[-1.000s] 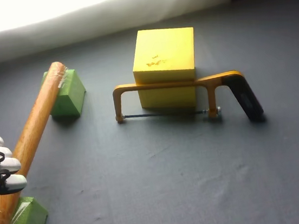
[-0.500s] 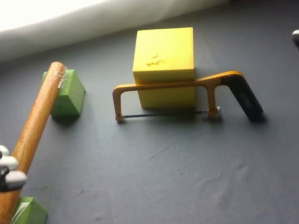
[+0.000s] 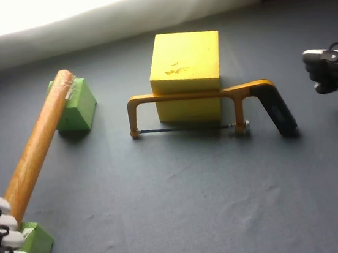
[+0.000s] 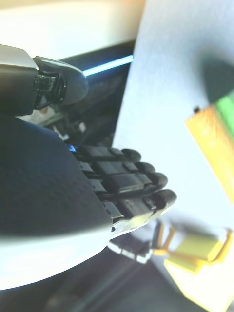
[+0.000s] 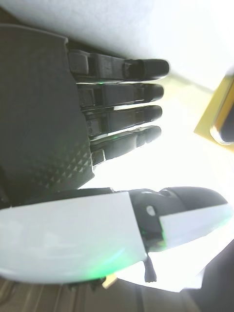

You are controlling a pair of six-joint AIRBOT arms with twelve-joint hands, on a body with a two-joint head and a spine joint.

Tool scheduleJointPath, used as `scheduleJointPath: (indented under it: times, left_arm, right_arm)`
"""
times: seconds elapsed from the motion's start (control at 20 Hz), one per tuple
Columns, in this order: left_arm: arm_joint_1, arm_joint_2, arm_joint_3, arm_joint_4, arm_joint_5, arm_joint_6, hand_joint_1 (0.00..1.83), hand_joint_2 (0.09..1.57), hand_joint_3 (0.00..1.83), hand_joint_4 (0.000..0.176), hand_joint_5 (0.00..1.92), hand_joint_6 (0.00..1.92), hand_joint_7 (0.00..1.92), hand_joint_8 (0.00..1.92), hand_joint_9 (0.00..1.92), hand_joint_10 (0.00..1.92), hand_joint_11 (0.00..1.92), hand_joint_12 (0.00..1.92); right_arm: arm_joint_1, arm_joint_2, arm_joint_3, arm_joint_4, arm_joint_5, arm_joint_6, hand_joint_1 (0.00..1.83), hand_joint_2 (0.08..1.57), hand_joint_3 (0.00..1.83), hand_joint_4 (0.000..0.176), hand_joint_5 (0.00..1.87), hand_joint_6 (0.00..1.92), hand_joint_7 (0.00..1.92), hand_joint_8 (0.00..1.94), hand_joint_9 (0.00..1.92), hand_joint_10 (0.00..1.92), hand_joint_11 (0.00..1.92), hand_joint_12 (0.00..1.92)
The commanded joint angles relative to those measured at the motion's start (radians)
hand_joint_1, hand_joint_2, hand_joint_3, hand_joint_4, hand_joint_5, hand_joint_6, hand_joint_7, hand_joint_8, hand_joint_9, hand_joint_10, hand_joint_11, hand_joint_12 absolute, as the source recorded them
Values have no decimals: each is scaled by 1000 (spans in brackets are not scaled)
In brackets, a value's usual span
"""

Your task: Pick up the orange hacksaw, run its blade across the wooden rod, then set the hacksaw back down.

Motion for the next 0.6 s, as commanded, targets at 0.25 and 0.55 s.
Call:
scheduleJointPath:
  times: [0.25,0.55]
  left_arm:
    - [20,-46,41,-67,49,0,141,1280,1,0,183,1,194,0,149,0,0,295]
    - [28,-71,76,-82,81,0,139,1280,4,0,182,1,196,0,176,1,0,414]
  right_arm:
    - [45,-1,10,-23,63,152,893,1007,0,0,117,4,97,4,126,5,0,666]
    - [70,-23,106,-174,93,216,926,991,0,0,110,3,100,3,125,3,0,673]
